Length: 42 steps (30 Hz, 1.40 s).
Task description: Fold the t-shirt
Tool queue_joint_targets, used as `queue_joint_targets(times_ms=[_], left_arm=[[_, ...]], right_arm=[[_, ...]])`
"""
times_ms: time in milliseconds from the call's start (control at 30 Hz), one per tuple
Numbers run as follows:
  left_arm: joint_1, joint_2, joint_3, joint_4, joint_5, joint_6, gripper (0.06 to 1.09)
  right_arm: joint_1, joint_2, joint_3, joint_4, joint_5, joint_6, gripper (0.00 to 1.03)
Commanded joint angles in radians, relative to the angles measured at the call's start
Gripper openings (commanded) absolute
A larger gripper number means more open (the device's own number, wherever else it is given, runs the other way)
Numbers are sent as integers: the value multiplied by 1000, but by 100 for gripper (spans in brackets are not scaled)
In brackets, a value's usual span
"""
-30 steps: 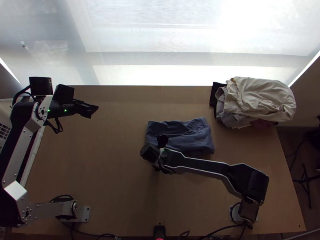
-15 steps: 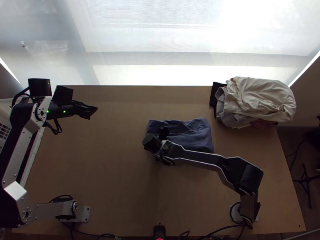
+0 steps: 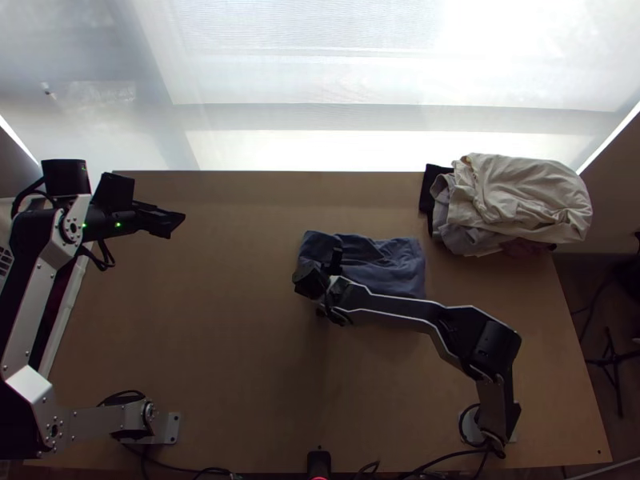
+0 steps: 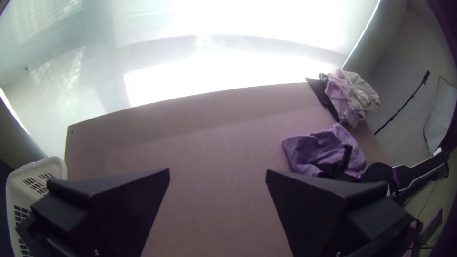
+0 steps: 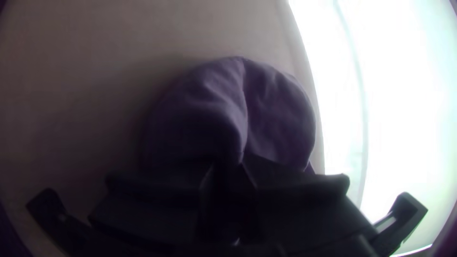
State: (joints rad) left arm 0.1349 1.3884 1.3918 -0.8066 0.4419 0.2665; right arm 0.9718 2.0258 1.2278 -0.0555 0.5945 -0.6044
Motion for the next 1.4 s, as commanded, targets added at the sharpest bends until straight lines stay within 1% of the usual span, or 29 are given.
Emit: queue_joint_targets(times_ms=[0,167,300,467,600,833,933,1133,1367], left_arm=[[34,-11,3,-2,3,4,104],[32,-19,19,-23,3,2,104],[26,-22,38,-49,3,-12,104],[22,-25,47,-74,3,-23,104],[17,-40,47,-98,0,-29,104],[-1,-51,41,-115,-28,-62,104],[-24,-57,29,-115,-34,-72,104],[-63,-72,1,-115,-78,-75,104],[-70,-88,-10,-118,-91,-78,104]], right_arm=[[-42,-130,78,143,21,-49,3],[-133,-188,251,144,22,-149,3],[-219,-205,340,126,25,-167,3],[-343,-200,406,137,24,-166,3],[-418,-205,429,138,16,-164,3],[-553,-210,453,148,-39,-167,3],[-599,-225,452,146,-59,-164,3],[-676,-243,463,146,-111,-161,3],[-756,-256,464,143,-153,-146,3]])
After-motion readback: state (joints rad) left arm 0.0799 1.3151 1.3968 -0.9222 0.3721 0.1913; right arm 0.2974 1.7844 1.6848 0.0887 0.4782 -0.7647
